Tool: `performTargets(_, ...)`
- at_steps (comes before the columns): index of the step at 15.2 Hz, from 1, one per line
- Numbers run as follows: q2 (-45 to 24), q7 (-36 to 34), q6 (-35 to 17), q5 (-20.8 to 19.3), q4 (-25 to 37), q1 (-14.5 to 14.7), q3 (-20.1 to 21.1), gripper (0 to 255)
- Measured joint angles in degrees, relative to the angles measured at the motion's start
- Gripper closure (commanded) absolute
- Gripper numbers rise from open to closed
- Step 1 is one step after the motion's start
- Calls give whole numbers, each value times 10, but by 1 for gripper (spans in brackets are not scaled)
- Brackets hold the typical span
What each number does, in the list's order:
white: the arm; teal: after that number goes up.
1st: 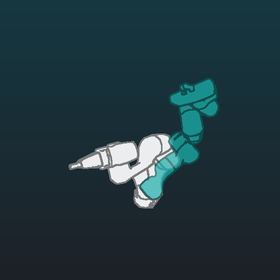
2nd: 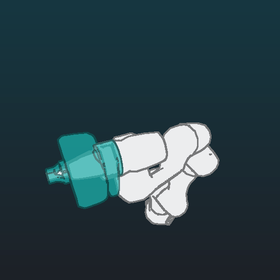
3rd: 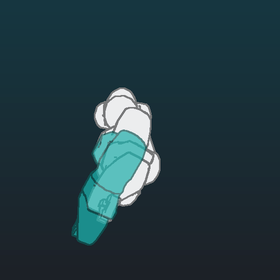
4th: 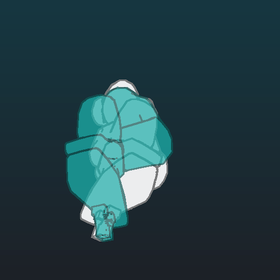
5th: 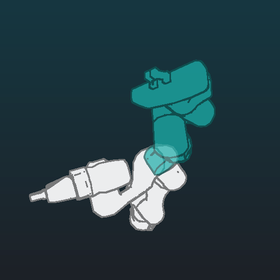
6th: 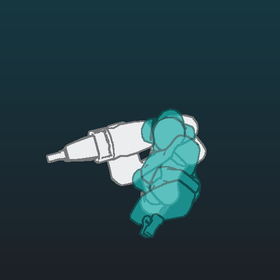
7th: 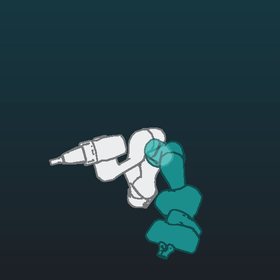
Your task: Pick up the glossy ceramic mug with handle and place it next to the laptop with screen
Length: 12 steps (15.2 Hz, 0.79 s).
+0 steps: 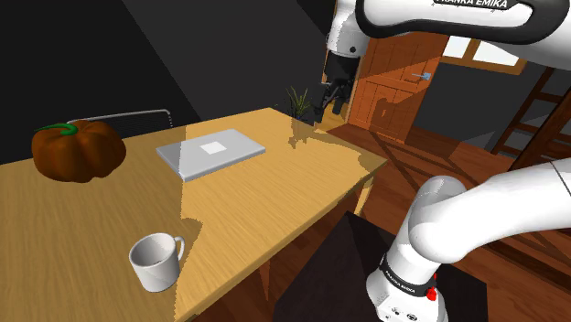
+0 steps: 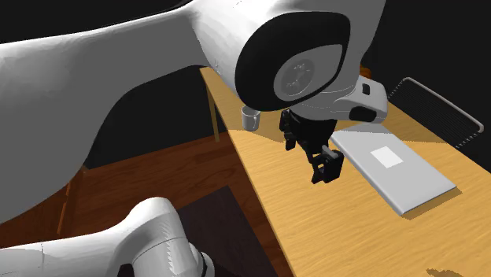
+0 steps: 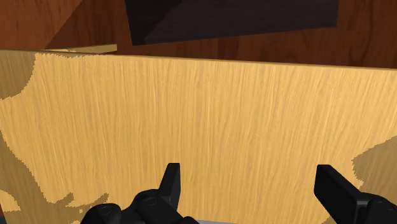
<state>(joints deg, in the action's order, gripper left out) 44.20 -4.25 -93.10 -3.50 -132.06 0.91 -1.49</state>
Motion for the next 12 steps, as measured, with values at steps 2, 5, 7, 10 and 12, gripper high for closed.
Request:
performTargets(2, -3, -5, -4, 3, -1, 2, 5, 0)
performTargets(5, -21, -33, -24, 19, -9, 13, 32, 0)
performTargets(7, -38, -56, -43, 31, -15, 21, 54, 0)
performTargets(10, -69, -87, -64, 45, -9, 32, 83, 0)
performTargets(12, -90, -109, -84, 55, -11, 40, 105, 0)
